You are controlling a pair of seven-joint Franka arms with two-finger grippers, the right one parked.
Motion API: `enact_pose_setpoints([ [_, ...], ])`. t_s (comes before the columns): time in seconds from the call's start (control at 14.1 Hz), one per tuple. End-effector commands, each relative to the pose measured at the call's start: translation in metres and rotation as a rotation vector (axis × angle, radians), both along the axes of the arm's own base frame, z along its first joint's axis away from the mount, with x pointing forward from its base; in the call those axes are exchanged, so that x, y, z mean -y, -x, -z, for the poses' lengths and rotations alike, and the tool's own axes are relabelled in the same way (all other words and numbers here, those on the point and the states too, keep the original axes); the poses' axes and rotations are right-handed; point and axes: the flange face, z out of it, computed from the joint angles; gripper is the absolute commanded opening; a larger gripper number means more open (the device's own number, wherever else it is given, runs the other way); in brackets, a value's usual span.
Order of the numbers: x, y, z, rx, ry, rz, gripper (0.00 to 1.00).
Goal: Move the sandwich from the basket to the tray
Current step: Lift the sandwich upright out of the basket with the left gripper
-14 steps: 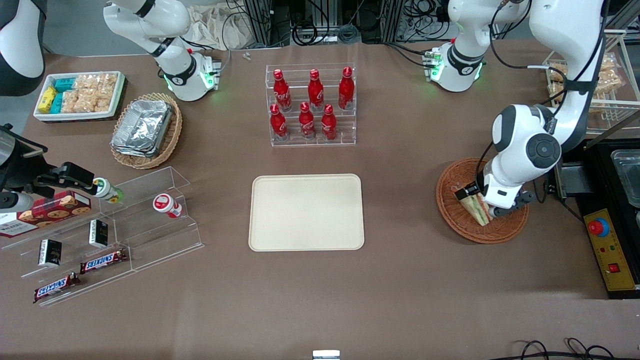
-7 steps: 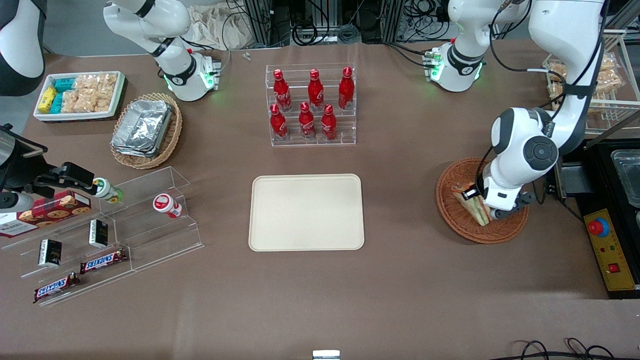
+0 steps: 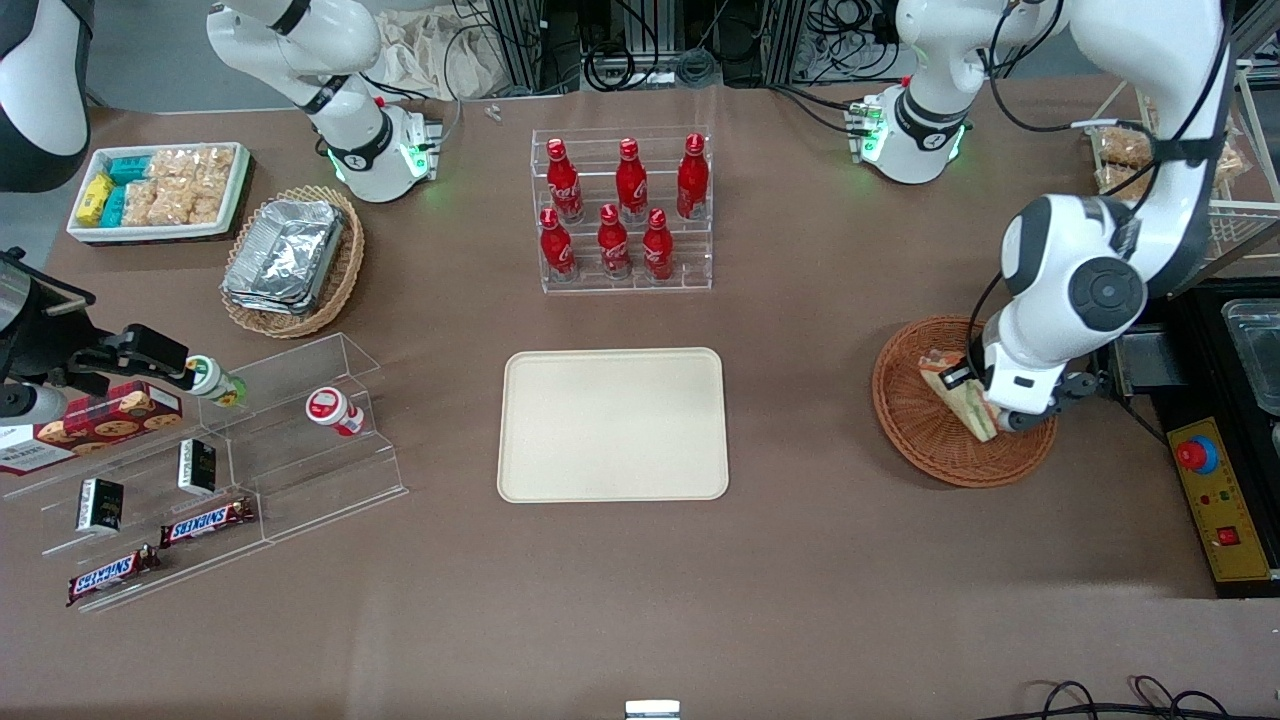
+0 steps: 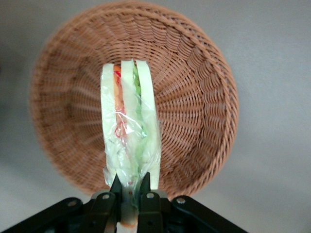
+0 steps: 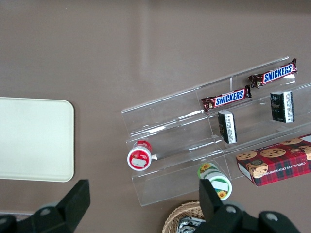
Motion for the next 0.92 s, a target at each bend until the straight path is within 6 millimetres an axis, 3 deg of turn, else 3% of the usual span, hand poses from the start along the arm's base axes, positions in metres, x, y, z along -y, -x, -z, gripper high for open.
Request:
enact_pose_setpoints([
  [0.0, -0.002, -0.015, -0.074, -0.038, -0.01, 0.067, 0.0],
  [0.28, -0.006, -0.032, -0.158, 0.003, 0.01, 0.133, 0.0],
  [0.57, 0.011, -0.031, -0.17, -0.004, 0.044, 0.287, 0.0],
  [0.71, 0.052, -0.027, -0.182, 0.011, 0.099, 0.334, 0.0],
  [0.85, 0.087, -0.022, -0.181, 0.008, 0.129, 0.304, 0.0],
])
